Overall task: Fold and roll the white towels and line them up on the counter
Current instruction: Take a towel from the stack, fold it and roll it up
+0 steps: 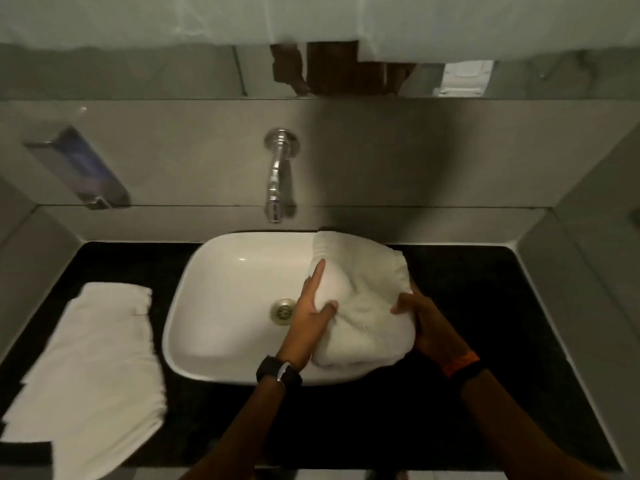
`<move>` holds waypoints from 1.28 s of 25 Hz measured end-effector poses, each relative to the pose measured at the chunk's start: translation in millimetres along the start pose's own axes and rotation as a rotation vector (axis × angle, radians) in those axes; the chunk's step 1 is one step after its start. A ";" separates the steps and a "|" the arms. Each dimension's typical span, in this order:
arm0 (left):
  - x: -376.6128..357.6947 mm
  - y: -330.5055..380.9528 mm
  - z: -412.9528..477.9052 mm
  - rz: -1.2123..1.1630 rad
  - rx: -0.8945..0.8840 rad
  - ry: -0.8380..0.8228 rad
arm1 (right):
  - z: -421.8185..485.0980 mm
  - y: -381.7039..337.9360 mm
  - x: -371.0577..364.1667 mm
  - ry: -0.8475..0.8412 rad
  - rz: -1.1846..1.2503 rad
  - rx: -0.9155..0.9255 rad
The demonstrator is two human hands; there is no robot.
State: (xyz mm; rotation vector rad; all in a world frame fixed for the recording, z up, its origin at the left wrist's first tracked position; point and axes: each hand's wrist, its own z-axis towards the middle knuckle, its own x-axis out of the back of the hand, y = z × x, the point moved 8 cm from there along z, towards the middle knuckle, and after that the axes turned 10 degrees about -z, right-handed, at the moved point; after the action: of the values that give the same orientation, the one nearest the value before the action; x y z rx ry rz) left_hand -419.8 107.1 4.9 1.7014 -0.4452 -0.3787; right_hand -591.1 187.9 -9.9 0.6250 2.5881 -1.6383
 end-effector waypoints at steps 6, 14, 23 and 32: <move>-155.7 -17.7 16.3 0.124 -0.065 -0.095 | -27.9 11.9 160.7 0.185 0.008 0.074; -201.2 -166.4 -34.1 0.392 0.313 -0.108 | -51.2 146.6 255.7 0.241 -0.570 -0.258; -238.6 -163.4 -70.2 1.159 -0.255 -0.546 | -86.3 135.5 200.2 0.109 -1.717 0.343; -248.7 -157.9 -70.3 1.261 -0.230 -0.454 | -50.5 129.2 194.8 -0.060 -1.613 -0.012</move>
State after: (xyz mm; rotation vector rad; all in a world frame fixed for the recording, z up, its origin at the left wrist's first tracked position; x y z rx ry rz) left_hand -589.3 313.7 -137.8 0.8329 -1.6007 0.1344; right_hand -716.6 342.8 -142.1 -1.9482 2.9608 -1.5188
